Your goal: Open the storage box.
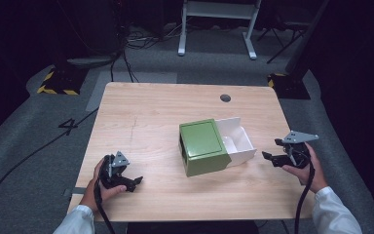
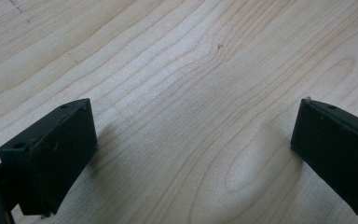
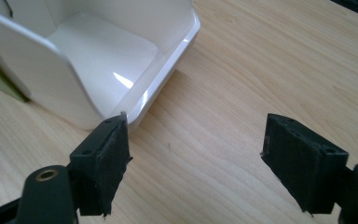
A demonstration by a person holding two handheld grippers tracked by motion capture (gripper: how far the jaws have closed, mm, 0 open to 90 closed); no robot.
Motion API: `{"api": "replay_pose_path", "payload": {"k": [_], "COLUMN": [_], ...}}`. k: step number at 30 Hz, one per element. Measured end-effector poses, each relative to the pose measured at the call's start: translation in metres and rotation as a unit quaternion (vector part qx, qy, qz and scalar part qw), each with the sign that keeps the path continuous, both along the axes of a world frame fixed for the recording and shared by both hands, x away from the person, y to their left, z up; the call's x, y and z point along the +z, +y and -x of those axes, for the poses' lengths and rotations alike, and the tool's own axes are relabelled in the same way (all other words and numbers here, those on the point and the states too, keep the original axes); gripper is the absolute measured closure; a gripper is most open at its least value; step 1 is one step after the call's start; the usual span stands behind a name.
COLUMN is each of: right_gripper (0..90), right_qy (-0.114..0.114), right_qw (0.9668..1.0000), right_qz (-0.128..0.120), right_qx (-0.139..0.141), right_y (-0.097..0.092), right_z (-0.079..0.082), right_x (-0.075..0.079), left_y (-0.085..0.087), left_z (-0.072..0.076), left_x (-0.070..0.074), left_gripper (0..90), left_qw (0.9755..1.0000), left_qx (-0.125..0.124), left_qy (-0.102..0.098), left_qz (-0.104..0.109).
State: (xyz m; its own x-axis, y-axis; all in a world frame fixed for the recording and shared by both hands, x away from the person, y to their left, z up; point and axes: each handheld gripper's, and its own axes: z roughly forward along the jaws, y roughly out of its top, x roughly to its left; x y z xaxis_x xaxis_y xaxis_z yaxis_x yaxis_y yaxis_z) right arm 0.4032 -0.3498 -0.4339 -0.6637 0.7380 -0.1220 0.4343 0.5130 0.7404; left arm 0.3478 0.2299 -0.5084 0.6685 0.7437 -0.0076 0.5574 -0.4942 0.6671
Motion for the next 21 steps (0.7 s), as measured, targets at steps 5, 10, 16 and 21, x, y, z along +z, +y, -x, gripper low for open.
{"api": "replay_pose_path", "payload": {"k": [5,10,16,21], "right_gripper": [23.4,23.4,23.0,23.0], "right_qy": [0.0,0.001,0.006,0.021], "right_qw": [1.0,0.9998,0.9994,0.9993], "right_qz": [0.004,0.018,0.034,0.031], "right_qx": [0.005,0.006,0.005,0.002], "right_y": [-0.006,-0.01,-0.018,-0.026], "right_z": [0.008,0.017,0.029,0.037], "right_x": [-0.005,-0.012,-0.026,-0.038], "left_y": [0.0,0.0,0.0,0.0], "left_z": [0.0,0.0,0.0,0.0], "left_x": [0.0,0.0,0.0,0.0], "left_gripper": [0.5,0.5,0.5,0.5], "left_qw": [1.0,1.0,1.0,1.0], "left_qx": [0.0,0.0,0.0,0.0], "left_qy": [0.0,0.0,0.0,0.0], "left_qz": [0.0,0.0,0.0,0.0]}}
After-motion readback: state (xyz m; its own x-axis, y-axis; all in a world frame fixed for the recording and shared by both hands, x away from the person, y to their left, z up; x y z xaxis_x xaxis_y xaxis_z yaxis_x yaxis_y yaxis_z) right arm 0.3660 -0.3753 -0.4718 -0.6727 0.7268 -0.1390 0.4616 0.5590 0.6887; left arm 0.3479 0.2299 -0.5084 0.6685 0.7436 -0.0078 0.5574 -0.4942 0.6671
